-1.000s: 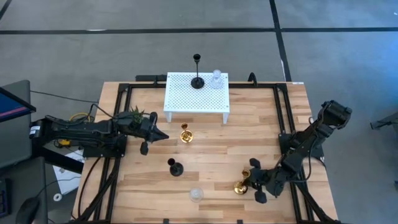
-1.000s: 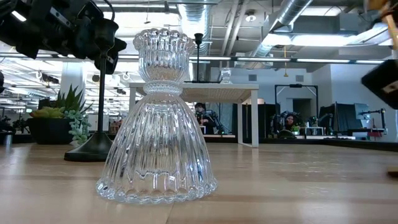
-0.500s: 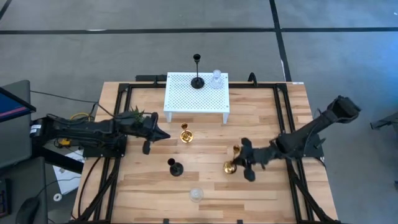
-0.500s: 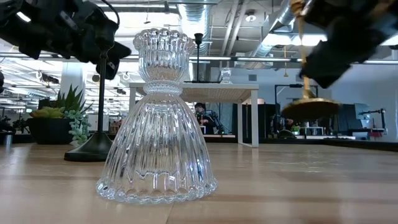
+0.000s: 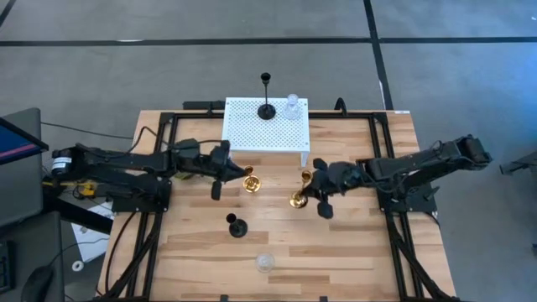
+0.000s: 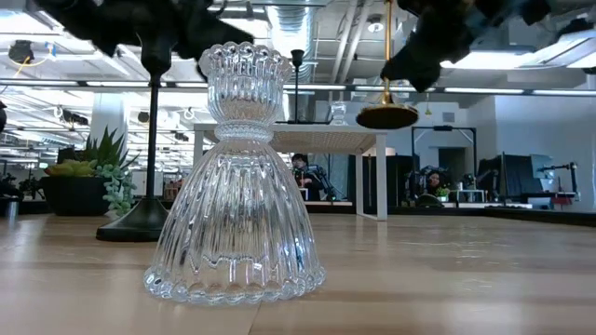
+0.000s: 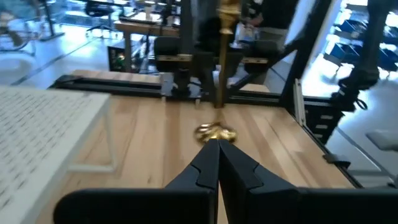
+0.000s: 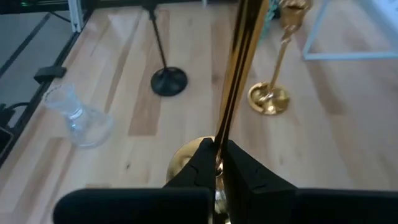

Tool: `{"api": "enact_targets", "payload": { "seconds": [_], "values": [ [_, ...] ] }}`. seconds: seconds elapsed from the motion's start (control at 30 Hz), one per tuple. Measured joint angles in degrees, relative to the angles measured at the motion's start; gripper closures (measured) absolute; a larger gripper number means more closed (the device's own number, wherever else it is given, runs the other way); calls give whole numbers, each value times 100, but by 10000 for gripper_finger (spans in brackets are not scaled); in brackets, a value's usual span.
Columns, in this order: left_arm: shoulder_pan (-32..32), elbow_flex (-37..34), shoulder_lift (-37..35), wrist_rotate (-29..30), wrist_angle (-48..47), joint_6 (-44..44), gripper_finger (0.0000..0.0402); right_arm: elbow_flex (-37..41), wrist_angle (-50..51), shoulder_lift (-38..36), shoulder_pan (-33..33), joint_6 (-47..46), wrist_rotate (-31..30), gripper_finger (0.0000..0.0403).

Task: Pick & Place candle stick holders
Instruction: Put the bottom gold metal candle stand on the shelf

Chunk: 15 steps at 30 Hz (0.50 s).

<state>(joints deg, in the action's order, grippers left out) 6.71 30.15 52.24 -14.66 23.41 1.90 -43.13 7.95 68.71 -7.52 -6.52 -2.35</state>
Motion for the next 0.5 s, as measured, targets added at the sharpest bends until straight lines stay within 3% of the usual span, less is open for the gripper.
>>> {"api": "enact_targets", "payload": {
  "seconds": [0.2, 0.5],
  "values": [
    [-195, 671, 753, -60, 10, -552, 397, -168, 32, 0, 499, 396, 363, 403],
    [-173, 1722, 1926, -41, 14, -612, 397, -197, 25, 0, 935, 713, 553, 403]
  ]
}}
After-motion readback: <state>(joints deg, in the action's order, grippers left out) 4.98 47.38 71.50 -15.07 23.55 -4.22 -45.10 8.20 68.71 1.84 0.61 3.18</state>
